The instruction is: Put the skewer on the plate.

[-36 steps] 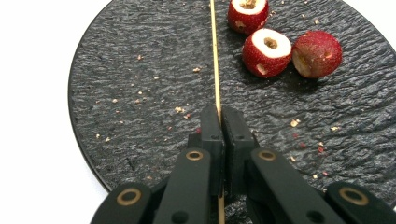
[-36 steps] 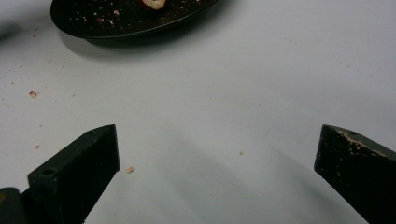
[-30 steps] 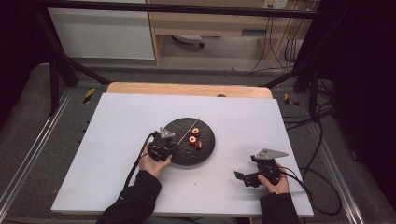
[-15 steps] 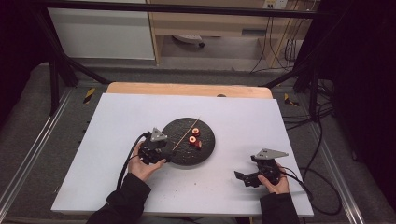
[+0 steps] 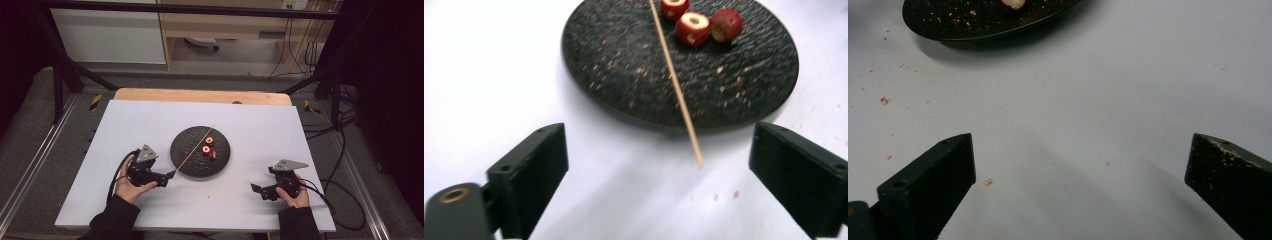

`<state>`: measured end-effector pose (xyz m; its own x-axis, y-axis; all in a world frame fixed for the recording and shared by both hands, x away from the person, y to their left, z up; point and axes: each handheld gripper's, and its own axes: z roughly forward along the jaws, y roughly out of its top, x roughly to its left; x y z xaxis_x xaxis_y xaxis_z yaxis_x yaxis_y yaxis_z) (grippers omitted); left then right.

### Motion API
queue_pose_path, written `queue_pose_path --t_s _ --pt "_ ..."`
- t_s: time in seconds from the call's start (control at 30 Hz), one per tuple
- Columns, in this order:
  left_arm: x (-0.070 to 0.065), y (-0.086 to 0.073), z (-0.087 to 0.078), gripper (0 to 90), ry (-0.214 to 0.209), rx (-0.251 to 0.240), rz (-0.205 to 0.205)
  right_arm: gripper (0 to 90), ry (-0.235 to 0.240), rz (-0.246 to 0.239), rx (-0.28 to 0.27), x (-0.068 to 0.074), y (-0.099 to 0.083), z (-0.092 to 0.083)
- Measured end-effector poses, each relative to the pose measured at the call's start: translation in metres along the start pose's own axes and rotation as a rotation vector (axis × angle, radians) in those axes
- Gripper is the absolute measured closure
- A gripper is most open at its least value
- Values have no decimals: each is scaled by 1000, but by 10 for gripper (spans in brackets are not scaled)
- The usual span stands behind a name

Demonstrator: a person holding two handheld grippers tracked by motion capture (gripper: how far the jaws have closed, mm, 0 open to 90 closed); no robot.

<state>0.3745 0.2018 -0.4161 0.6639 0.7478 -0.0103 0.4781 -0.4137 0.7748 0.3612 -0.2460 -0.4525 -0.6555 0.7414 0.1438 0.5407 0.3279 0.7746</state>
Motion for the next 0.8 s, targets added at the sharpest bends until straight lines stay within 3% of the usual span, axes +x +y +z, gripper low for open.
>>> queue_pose_path --t_s 0.23,0.47,0.8 --pt "10 -28 -19 49 12 -20 -11 7 0 1 2 0 0 1" --pt "20 -56 -27 42 10 -30 -36 6 3 3 11 1 -1 1" --pt "27 -73 -35 21 17 -53 -51 6 11 2 15 2 -1 1"
